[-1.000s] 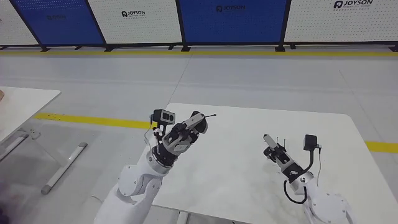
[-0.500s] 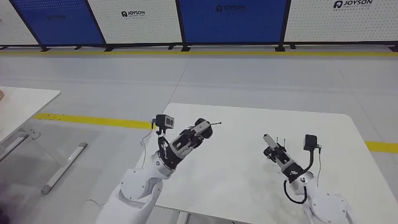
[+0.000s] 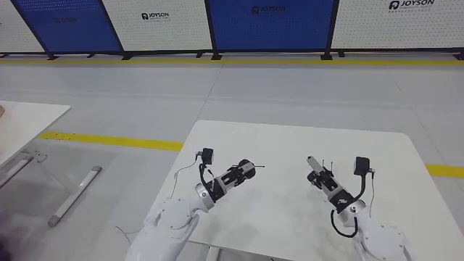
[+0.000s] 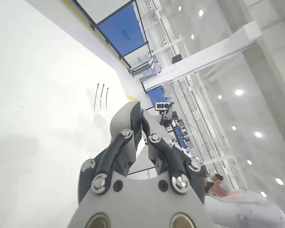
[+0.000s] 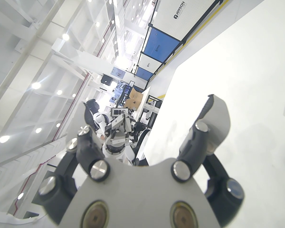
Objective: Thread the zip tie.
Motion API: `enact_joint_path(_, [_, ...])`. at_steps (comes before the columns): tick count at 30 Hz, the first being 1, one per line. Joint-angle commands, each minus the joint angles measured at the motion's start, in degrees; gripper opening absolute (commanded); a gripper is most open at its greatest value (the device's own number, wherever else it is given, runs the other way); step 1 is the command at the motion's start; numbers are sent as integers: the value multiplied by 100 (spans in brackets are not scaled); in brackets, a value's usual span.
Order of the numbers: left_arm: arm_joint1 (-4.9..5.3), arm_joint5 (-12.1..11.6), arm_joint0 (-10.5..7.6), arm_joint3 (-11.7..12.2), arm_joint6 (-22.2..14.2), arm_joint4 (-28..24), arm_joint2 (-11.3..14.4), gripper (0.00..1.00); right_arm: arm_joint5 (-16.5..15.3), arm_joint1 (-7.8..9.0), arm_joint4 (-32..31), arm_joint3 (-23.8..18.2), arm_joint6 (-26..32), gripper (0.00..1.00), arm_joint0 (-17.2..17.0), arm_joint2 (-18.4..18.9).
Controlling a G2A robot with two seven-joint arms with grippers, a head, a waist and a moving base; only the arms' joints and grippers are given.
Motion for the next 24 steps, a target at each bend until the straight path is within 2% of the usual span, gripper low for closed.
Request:
enact_joint_path(1, [0,-10,1,-3,-6,-19,1,0,0,0,0,0,0,100,0,0])
enact_joint_path(8, [-1,-4,3,-13,-17,-16,26,0,0,0,0,0,0,100,0,0])
enact_joint_path(12, [56,1,45,-31,-404,342,42,0,0,0,0,0,0,100,0,0])
enact_joint_path(13, [78,3,73,-46,-529,364,-3,0,0,0,0,0,0,100,0,0])
enact_joint_path(14, [87,6,105,-66,-631,173,-43,0,0,0,0,0,0,100,0,0])
enact_joint_path(22, [87,6,105,-66,-631,173,-43,0,0,0,0,0,0,100,0,0])
enact_joint_path(24, [64,-9,114,-115,-434,-116,0,0,0,0,0,0,0,100,0,0])
